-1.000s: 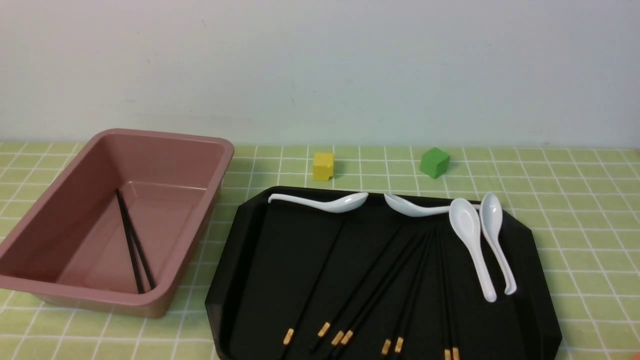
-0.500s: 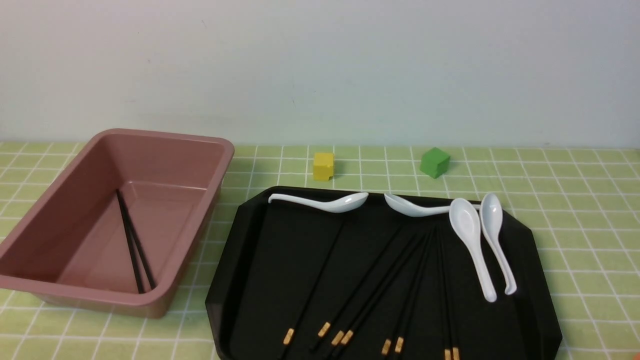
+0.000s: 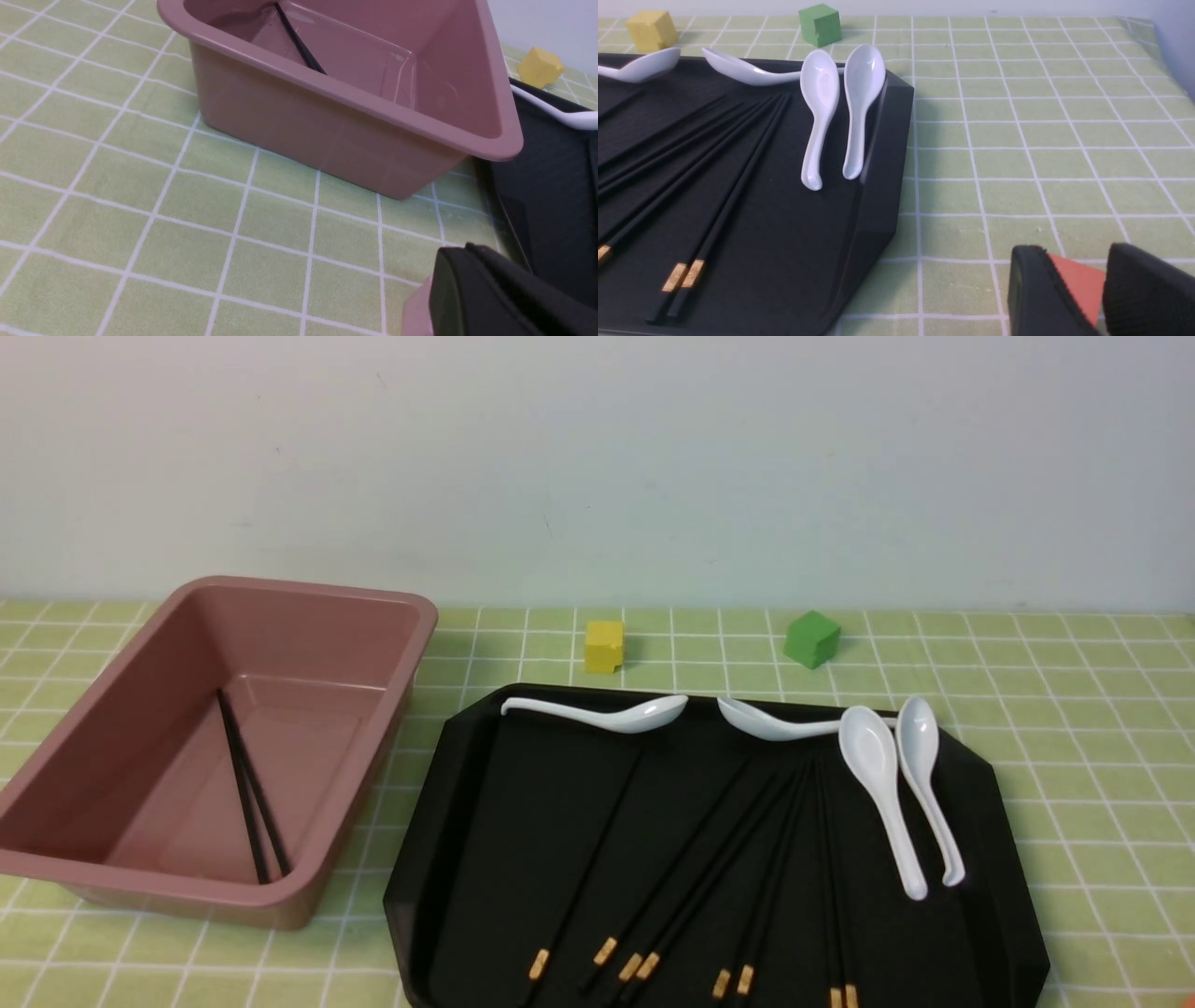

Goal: On green tablecloth take chopsticks from black tray and put them in box.

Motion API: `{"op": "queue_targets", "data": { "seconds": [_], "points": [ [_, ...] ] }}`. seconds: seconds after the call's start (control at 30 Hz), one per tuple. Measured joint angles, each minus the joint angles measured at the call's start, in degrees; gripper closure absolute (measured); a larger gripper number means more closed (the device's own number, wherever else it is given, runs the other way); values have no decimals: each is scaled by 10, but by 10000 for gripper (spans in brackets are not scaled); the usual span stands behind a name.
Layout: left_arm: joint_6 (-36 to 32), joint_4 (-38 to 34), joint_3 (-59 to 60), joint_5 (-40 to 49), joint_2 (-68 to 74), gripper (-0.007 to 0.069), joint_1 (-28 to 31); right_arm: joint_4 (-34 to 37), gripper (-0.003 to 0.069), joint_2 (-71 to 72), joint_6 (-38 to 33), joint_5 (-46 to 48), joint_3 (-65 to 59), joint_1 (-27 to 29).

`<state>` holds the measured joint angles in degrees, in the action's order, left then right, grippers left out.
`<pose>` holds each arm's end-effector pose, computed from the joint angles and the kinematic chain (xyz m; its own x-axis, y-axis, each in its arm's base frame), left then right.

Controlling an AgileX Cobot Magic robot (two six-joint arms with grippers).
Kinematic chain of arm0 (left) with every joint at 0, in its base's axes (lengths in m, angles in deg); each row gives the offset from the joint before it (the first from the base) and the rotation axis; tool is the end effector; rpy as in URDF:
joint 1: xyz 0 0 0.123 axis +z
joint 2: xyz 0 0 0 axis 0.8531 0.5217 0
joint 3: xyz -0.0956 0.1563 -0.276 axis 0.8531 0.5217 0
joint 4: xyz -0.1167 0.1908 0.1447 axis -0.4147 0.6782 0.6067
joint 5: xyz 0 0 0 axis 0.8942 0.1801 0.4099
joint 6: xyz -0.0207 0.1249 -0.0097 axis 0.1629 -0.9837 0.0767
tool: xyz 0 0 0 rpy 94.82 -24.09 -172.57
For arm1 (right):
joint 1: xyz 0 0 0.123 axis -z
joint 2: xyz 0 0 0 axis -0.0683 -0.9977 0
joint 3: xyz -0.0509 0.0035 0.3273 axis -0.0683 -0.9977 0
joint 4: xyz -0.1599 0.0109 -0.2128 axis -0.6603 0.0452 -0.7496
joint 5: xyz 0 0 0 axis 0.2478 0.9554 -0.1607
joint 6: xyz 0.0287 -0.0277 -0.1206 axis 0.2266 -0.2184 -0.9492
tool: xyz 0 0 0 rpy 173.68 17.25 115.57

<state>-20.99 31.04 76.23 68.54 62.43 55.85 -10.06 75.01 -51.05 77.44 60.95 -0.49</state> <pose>0.0547 -0.0026 0.1574 -0.3060 -0.3373 -0.8903 -0.0646 0.9403 -0.3341 0.0557 -0.0002 0.1640 -0.2794 0.0674 -0.9578 0.0502 0.9972 0.0556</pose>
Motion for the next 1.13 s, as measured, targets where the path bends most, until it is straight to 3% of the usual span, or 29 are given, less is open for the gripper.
{"op": "queue_targets", "data": {
  "seconds": [1.13],
  "points": [
    [0,0,0,0,0,584,0,0,419,0,0,0,0,0]
  ]
}}
